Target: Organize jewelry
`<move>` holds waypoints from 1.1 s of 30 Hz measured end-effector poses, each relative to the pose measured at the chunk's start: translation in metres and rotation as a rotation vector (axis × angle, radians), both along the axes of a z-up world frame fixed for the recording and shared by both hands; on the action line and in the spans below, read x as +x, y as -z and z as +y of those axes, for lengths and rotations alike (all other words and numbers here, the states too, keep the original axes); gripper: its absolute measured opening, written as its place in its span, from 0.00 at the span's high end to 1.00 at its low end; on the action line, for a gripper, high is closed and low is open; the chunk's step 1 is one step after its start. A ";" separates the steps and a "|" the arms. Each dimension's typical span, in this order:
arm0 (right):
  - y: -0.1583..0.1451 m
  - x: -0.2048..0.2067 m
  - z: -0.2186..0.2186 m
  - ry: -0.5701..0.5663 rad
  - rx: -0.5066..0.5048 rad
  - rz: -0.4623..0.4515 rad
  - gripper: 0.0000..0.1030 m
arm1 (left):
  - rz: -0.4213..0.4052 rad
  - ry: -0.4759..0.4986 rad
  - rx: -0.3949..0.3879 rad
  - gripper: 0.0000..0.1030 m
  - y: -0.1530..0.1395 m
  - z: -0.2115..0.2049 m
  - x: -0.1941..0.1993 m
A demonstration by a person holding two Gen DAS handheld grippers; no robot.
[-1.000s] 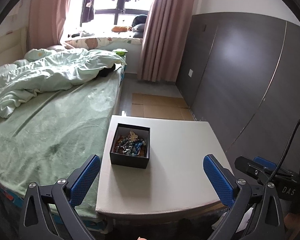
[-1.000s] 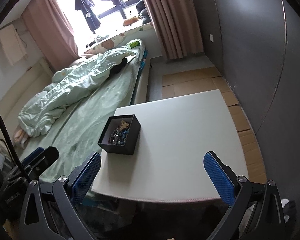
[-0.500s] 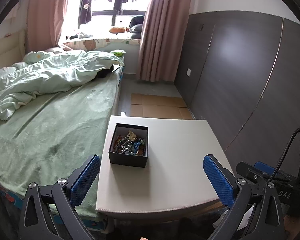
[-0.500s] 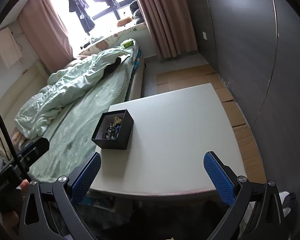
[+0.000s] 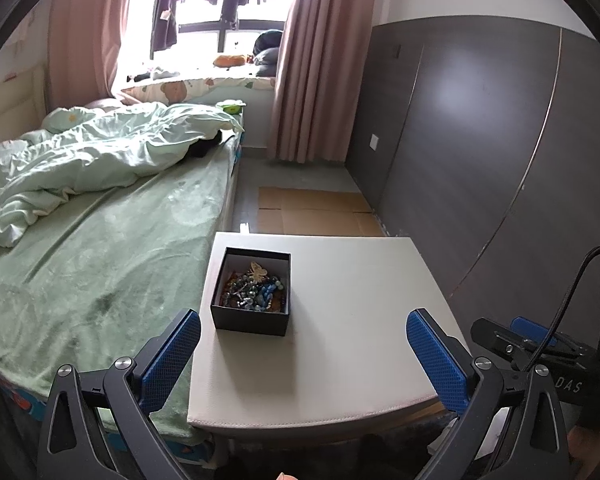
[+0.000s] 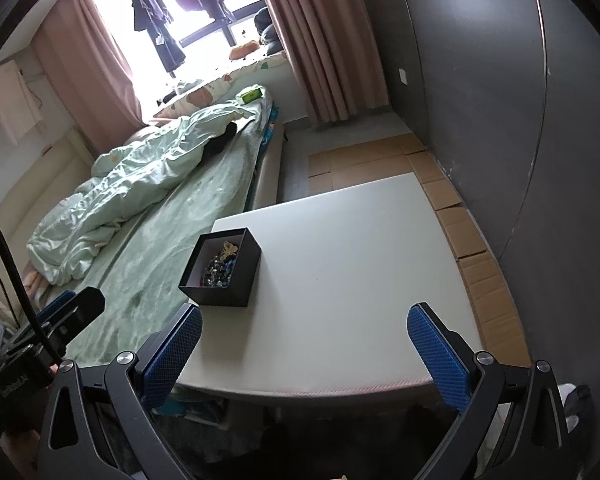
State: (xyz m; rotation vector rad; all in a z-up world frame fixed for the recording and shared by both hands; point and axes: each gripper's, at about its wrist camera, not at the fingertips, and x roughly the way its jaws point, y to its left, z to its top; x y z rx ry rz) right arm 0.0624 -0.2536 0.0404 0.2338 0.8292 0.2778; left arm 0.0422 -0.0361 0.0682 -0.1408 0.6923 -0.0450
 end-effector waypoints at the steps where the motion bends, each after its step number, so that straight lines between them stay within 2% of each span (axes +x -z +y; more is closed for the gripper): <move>1: 0.000 0.001 0.001 -0.001 -0.004 0.001 0.00 | 0.001 -0.001 0.000 0.00 0.000 0.000 0.000; 22: -0.002 0.003 0.003 0.003 -0.027 -0.002 0.00 | 0.012 -0.021 -0.008 0.00 0.003 0.008 0.004; 33: -0.001 0.004 0.010 -0.001 -0.038 0.003 0.00 | 0.014 -0.002 -0.005 0.00 0.004 0.005 0.002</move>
